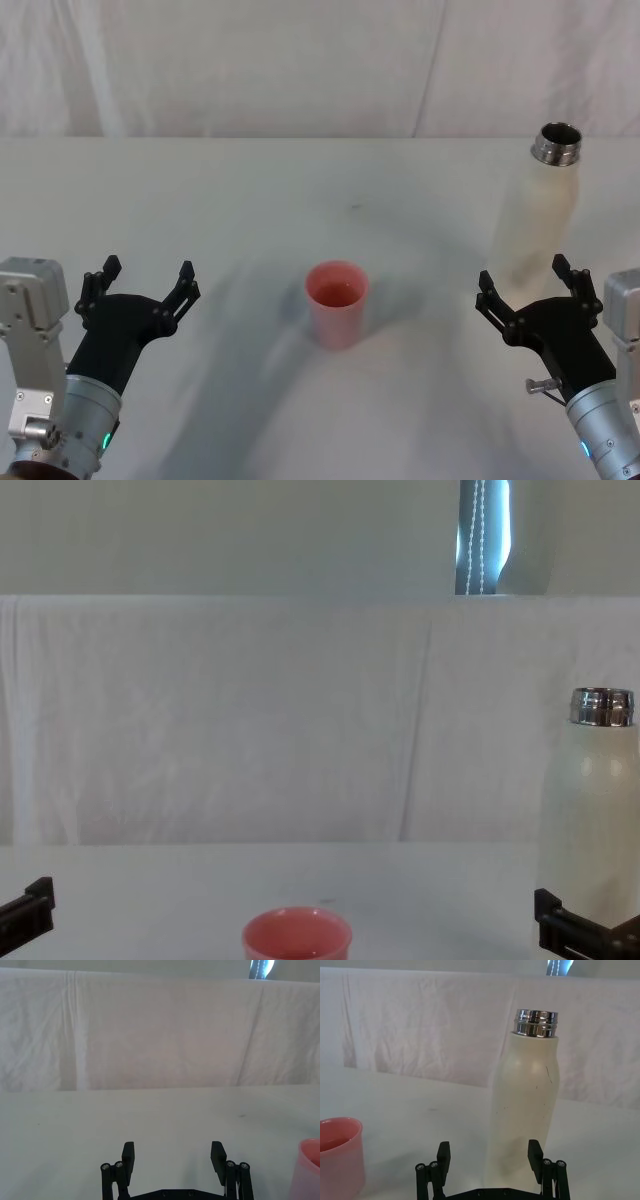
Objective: Grasp the thermos with one hand and pour water into the cup lid.
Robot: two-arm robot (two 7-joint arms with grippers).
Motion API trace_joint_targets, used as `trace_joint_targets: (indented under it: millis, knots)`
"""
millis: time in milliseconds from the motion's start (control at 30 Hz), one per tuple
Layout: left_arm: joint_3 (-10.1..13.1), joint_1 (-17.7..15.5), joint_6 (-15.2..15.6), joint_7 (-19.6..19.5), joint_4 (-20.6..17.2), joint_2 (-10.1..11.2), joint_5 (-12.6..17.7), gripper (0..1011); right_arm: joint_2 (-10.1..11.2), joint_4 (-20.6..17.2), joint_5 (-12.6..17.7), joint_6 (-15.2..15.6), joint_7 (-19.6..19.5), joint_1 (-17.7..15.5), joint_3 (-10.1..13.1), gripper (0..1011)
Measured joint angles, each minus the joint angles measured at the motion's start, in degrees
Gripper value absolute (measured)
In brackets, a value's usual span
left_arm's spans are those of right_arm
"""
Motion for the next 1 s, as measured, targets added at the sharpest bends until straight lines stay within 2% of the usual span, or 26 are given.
trace_joint_targets:
  millis: [1000]
  knots:
    - [0.00,0.00,0.00,0.00,0.00,0.00,0.00,1001,0.00,0.00,0.00,0.00,0.00,0.00,0.00,1001]
